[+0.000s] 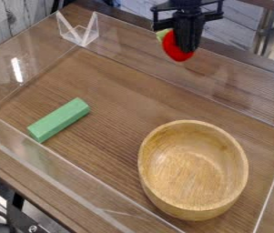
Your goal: Move the red fruit to the right
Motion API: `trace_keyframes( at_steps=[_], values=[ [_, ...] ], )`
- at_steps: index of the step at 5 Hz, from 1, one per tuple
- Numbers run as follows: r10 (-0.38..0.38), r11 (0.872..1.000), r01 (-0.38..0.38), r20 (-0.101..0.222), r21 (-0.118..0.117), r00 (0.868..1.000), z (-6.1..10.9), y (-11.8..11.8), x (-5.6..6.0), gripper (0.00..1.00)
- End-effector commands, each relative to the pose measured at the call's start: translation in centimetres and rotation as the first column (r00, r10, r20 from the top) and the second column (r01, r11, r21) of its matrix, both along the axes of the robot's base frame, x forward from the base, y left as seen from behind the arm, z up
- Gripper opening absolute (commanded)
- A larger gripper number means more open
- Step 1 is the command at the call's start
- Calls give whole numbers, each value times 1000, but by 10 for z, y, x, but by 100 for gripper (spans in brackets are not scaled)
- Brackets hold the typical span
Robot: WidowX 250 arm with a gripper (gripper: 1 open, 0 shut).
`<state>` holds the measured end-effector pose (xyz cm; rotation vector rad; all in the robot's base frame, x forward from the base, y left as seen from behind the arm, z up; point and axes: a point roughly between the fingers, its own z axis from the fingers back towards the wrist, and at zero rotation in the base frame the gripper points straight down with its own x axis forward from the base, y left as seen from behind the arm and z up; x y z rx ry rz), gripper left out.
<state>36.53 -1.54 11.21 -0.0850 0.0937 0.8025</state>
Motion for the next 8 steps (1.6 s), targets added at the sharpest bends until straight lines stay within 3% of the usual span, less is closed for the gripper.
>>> trace_keyframes(
  at_steps=[1,2,4,5,6,8],
  values=[
    [-61,998,60,76,8,995,37,-32,-2,0],
    [-102,995,101,54,19,993,36,-57,-4,0],
    [-109,994,108,13,34,994,10,-53,-14,0],
    [-105,994,105,-3,43,994,-6,-51,-16,100],
    [-103,993,104,-15,53,995,-19,-49,-18,0],
    [-140,988,140,-7,63,990,-41,-34,-18,0]
  ],
)
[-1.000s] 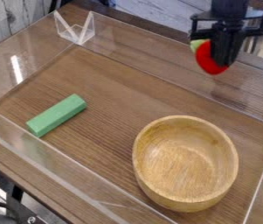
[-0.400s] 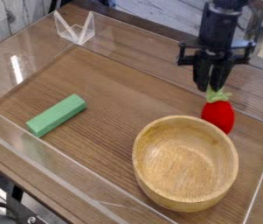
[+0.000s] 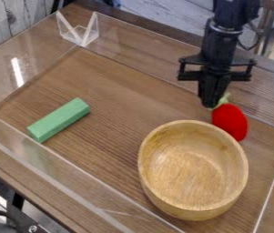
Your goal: Move the red fruit to the right
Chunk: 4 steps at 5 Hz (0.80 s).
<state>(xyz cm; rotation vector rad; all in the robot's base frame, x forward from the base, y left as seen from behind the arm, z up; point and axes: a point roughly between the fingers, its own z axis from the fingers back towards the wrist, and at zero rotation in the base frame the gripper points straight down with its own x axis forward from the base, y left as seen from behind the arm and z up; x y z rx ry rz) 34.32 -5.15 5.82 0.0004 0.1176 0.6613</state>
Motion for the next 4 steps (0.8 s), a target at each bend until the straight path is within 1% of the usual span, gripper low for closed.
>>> trace_keyframes(
  at_steps=[1,3,4],
  values=[
    [-3,1000,3,47,-3,999,6,-3,3,0],
    [-26,1000,27,65,-13,998,-5,-13,3,0],
    [-92,996,93,76,-17,993,-6,-7,8,0]
  ],
)
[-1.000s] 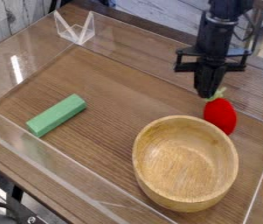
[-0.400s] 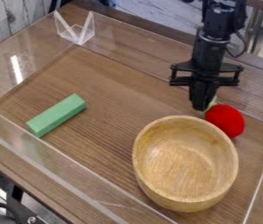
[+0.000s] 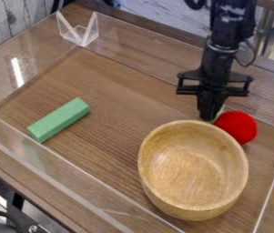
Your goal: Move the red fruit to the right
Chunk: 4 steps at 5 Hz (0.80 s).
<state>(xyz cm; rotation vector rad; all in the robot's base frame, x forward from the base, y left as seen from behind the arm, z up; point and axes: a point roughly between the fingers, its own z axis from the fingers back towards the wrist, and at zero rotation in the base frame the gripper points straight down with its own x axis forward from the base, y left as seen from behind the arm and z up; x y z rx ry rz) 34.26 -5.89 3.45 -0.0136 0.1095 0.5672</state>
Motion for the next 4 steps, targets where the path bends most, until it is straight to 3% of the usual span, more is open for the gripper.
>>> trace_keyframes(
  at_steps=[1,2,4],
  values=[
    [-85,996,86,78,-18,993,16,5,13,0],
    [-19,999,22,95,-32,995,20,6,13,100],
    [3,996,11,165,-85,986,60,-4,0,100]
  ],
)
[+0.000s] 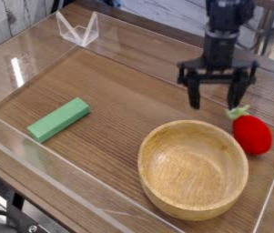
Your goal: Move the red fruit to the right
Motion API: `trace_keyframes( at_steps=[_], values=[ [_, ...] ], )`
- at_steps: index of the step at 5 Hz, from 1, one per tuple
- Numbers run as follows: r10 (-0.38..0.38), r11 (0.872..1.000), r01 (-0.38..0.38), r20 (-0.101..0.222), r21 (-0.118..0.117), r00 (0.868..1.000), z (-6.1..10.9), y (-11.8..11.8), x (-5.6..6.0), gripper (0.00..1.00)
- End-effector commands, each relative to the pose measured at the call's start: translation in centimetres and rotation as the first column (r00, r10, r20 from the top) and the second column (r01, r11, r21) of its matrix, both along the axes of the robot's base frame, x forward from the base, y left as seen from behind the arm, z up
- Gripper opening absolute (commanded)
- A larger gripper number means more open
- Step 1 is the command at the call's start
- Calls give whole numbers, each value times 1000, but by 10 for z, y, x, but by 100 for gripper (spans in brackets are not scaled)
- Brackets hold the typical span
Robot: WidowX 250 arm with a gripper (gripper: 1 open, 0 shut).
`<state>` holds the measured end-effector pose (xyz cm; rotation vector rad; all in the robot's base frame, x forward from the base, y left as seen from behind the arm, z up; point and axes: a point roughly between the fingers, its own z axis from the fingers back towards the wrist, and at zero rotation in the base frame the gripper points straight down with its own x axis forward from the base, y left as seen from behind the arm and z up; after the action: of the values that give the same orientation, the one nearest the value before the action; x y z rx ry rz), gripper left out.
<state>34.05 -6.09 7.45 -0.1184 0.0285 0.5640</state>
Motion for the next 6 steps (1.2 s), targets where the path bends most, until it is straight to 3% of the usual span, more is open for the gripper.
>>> trace_keyframes(
  at_steps=[1,2,3,4,5,6],
  values=[
    [49,998,-46,112,-31,993,59,27,-15,100],
    [98,995,-93,153,-34,983,92,69,-42,100],
    [6,1000,-5,163,-5,987,91,108,-64,100],
    [-112,994,109,170,29,979,78,136,-84,100],
    [-235,972,232,168,39,957,63,150,-96,0],
    [-302,953,297,165,57,939,47,161,-94,100]
  ],
)
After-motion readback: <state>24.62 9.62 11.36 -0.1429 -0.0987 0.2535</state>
